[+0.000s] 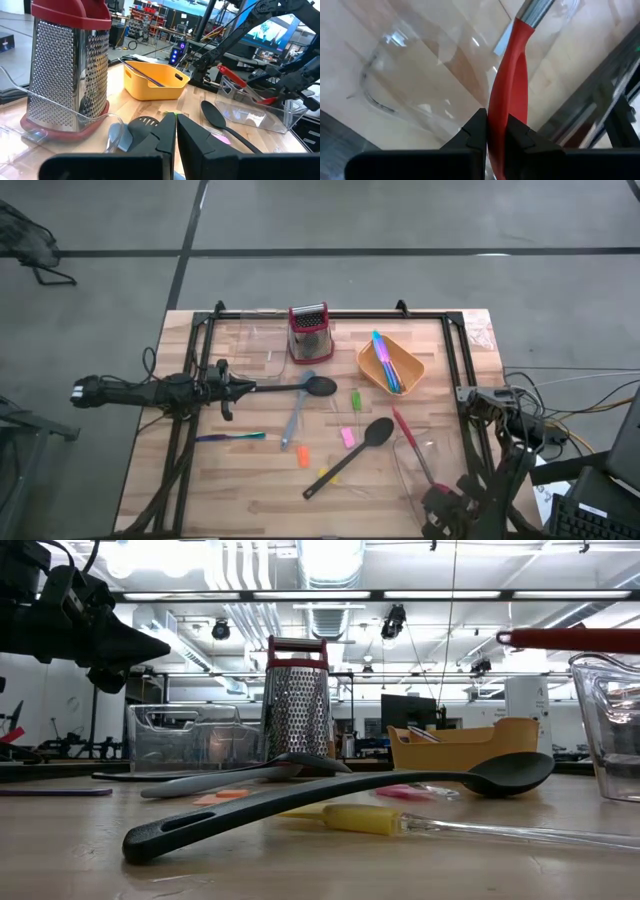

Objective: Pick & Place Kitchen Items
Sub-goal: Put the red serving spoon into the bottom transparent bin, then put the black serving spoon into the bottom transparent bin

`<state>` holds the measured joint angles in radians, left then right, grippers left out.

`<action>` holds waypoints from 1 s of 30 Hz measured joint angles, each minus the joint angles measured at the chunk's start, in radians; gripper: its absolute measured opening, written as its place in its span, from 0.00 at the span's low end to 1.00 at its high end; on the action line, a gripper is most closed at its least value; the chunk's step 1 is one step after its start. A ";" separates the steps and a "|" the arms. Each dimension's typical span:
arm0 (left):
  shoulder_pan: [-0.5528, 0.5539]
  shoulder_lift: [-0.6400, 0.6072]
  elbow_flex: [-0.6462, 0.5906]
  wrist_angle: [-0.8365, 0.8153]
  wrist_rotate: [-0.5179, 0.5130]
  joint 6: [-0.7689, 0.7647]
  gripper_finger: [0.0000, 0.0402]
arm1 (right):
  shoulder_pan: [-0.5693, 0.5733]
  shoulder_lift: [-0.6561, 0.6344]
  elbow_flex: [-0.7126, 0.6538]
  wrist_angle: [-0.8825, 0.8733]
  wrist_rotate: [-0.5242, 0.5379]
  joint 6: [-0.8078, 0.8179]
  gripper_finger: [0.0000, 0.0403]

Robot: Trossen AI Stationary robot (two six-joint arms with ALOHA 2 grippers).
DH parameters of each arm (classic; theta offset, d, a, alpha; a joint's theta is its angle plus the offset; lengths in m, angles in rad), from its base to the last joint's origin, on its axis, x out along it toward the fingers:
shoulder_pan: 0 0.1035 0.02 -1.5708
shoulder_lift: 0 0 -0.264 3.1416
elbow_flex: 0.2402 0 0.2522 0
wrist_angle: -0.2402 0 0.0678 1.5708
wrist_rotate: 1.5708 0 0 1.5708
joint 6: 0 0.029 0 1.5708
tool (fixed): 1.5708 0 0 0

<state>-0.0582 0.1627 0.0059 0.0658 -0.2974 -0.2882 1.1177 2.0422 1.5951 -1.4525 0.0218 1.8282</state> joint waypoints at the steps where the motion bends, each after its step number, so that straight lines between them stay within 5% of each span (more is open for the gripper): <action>1: 0.000 0.000 0.000 0.000 0.000 0.000 0.05 | 0.002 0.000 0.000 0.002 -0.001 0.005 0.08; 22: 0.000 0.000 0.000 0.000 0.000 0.000 0.05 | 0.002 -0.006 0.062 -0.123 0.003 0.017 0.31; 30: 0.000 0.000 0.000 0.000 0.000 0.000 0.06 | -0.065 -0.035 0.076 -0.119 0.107 -0.090 0.36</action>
<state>-0.0582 0.1627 0.0059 0.0661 -0.2970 -0.2882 1.0531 2.0075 1.6707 -1.5715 0.1291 1.7386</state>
